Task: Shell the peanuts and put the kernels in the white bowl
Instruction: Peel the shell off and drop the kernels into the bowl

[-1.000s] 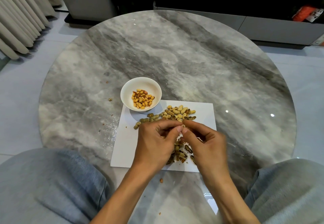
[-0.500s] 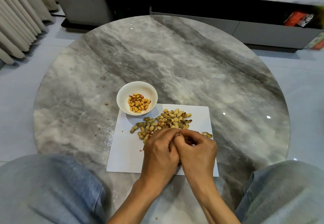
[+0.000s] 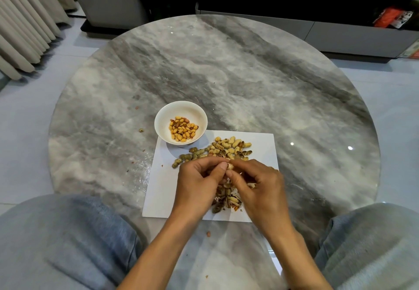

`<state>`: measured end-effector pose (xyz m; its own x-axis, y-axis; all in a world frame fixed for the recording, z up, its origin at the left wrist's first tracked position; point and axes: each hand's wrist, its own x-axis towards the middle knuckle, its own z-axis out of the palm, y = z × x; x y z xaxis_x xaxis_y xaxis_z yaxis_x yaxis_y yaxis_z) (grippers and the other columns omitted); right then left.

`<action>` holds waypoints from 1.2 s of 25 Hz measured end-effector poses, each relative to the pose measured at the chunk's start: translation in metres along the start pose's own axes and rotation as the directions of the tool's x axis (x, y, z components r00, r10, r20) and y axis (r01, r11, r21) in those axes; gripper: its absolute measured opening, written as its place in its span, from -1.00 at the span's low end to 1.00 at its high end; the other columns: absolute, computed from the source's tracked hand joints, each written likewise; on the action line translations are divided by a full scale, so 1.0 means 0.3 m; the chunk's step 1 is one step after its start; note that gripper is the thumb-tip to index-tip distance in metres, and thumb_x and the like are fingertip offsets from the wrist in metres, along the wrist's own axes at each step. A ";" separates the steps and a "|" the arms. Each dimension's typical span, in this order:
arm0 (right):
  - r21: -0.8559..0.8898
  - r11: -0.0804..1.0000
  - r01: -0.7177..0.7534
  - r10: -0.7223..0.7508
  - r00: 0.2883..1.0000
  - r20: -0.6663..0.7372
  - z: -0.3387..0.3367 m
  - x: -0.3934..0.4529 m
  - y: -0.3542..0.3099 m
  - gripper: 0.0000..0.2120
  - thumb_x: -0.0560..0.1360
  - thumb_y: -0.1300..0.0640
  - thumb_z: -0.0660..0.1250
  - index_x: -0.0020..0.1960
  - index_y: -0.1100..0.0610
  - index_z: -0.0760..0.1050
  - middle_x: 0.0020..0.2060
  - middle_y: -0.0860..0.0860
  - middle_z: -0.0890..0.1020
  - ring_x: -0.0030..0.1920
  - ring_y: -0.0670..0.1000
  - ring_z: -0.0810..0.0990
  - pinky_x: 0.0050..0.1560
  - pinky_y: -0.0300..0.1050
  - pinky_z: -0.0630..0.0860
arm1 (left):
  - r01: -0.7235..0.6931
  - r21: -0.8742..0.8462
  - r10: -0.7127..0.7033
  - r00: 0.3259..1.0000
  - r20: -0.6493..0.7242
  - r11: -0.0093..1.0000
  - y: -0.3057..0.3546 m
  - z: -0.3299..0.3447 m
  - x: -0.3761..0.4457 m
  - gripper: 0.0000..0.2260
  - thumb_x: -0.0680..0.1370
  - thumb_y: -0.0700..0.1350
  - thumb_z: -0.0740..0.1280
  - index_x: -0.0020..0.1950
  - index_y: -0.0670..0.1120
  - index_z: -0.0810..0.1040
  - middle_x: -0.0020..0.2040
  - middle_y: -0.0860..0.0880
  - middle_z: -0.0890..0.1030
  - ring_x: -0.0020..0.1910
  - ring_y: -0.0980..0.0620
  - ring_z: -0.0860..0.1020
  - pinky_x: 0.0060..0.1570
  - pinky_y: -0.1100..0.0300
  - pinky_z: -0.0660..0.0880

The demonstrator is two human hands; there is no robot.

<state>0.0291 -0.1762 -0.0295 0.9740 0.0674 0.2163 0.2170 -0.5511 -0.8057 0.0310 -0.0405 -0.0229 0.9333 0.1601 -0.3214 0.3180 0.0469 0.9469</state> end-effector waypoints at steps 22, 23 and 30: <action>-0.442 0.819 -0.366 0.371 0.925 -0.078 -0.024 0.040 0.139 -0.82 0.57 0.06 0.37 0.10 0.11 0.63 -0.01 0.03 0.57 -0.09 0.01 0.46 -0.14 -0.09 0.38 | -0.133 0.507 0.110 0.991 0.077 0.852 -0.025 -0.025 -0.005 -0.89 0.54 -0.09 0.44 0.01 0.06 0.73 -0.06 0.19 0.70 -0.09 0.27 0.62 0.00 0.21 0.58; -0.447 0.815 -0.369 0.375 0.924 -0.079 -0.022 0.041 0.150 -0.83 0.57 0.07 0.36 0.09 0.11 0.63 -0.01 0.02 0.55 -0.08 0.01 0.46 -0.14 -0.08 0.38 | -0.137 0.506 0.115 0.991 0.074 0.851 -0.026 -0.025 -0.006 -0.89 0.54 -0.10 0.44 0.01 0.06 0.73 -0.06 0.19 0.70 -0.09 0.27 0.62 0.01 0.20 0.59; 0.156 0.893 -0.421 0.426 0.905 0.005 -0.100 0.041 0.058 -0.89 0.59 0.13 0.35 -0.02 0.00 0.65 -0.24 -0.10 0.69 -0.23 -0.08 0.64 -0.22 -0.23 0.57 | -0.170 0.417 0.160 0.985 0.058 0.893 -0.023 -0.030 0.001 -0.87 0.53 -0.14 0.44 -0.01 0.07 0.73 -0.13 0.27 0.66 -0.11 0.30 0.61 -0.05 0.31 0.55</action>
<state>0.0429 -0.2099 -0.0243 0.9740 -0.1699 -0.1500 -0.2063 -0.3914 -0.8968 0.0277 -0.0319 -0.0293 0.9803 0.1078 -0.1654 0.1949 -0.3970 0.8969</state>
